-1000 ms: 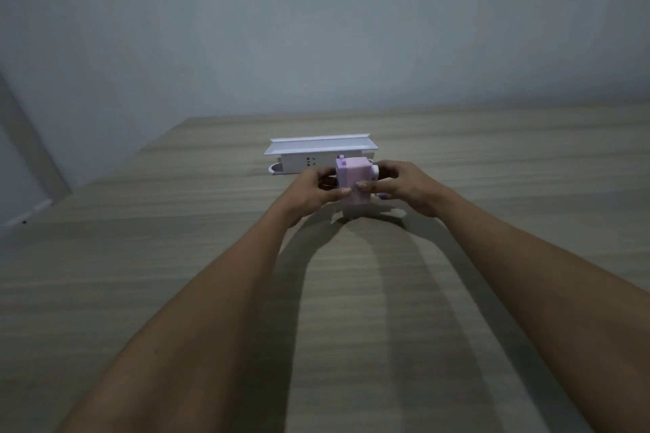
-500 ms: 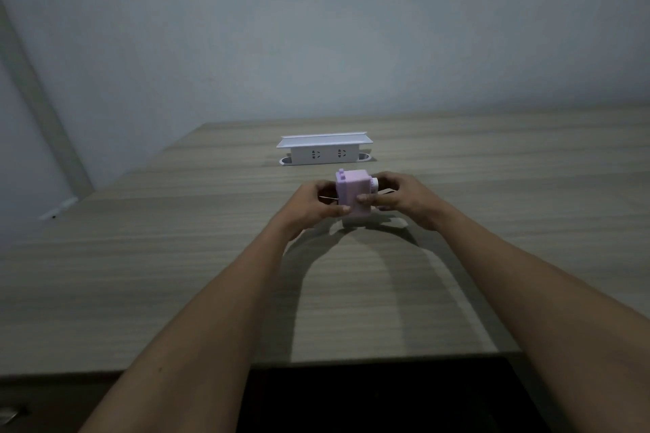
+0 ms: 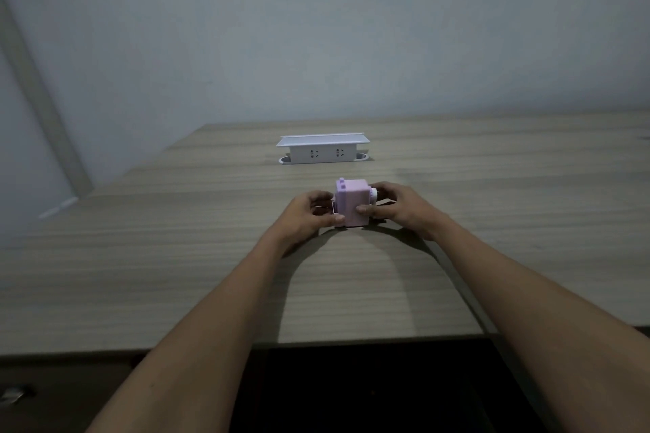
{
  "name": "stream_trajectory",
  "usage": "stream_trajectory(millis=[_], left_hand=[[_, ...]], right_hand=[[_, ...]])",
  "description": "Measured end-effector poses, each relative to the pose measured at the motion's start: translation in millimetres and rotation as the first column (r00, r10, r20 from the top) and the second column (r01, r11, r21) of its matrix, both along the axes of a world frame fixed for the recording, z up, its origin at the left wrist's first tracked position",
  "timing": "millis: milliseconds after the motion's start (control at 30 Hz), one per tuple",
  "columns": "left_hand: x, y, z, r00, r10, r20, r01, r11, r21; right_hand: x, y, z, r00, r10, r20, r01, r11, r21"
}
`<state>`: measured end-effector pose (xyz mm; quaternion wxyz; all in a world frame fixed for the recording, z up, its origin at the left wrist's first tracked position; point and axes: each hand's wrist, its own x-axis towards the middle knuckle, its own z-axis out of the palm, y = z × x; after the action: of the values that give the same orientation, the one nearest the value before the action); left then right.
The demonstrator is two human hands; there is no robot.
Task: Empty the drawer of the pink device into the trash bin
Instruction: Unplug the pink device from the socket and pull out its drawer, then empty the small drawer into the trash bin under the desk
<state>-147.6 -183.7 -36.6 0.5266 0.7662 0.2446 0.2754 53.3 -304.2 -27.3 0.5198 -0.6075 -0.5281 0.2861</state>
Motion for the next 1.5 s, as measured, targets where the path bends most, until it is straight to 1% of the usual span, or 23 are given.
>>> stream_trajectory(millis=[233, 400, 500, 633, 733, 933, 1133, 1300, 1367, 1500], left_hand=[[-25, 11, 1, 0.998, 0.060, -0.025, -0.061, 0.997, -0.039], [-49, 17, 10, 0.993, 0.095, -0.076, -0.097, 0.995, -0.025], [-62, 22, 26, 0.989, 0.119, -0.088, -0.120, 0.993, -0.002], [-69, 21, 57, 0.983, 0.175, -0.063, -0.173, 0.985, 0.028], [-66, 16, 84, 0.984, 0.178, -0.025, -0.176, 0.983, 0.054], [-38, -18, 132, 0.998, 0.060, 0.002, -0.060, 0.989, 0.133], [19, -75, 159, 0.990, -0.140, -0.011, 0.139, 0.971, 0.196], [74, -125, 162, 0.957, -0.290, 0.022, 0.279, 0.937, 0.211], [97, -146, 161, 0.937, -0.348, 0.033, 0.334, 0.920, 0.206], [138, -191, 155, 0.891, -0.448, 0.066, 0.428, 0.881, 0.200]], right_hand=[[-1, -2, 2, 1.000, -0.005, -0.024, 0.004, 1.000, -0.030], [5, -2, 2, 0.999, -0.046, 0.020, 0.047, 0.998, -0.042], [8, -4, 21, 0.994, -0.084, 0.068, 0.085, 0.996, -0.008], [2, -9, 59, 0.991, -0.059, 0.118, 0.058, 0.998, 0.013], [-6, -11, 80, 0.990, -0.043, 0.133, 0.037, 0.998, 0.043], [-18, -33, 109, 0.984, -0.040, 0.174, 0.030, 0.998, 0.062], [2, -100, 123, 0.984, -0.078, 0.159, 0.062, 0.993, 0.102], [38, -175, 131, 0.968, -0.224, 0.114, 0.207, 0.968, 0.145], [54, -207, 133, 0.950, -0.305, 0.069, 0.291, 0.942, 0.165], [73, -271, 135, 0.907, -0.420, 0.042, 0.406, 0.895, 0.184]])
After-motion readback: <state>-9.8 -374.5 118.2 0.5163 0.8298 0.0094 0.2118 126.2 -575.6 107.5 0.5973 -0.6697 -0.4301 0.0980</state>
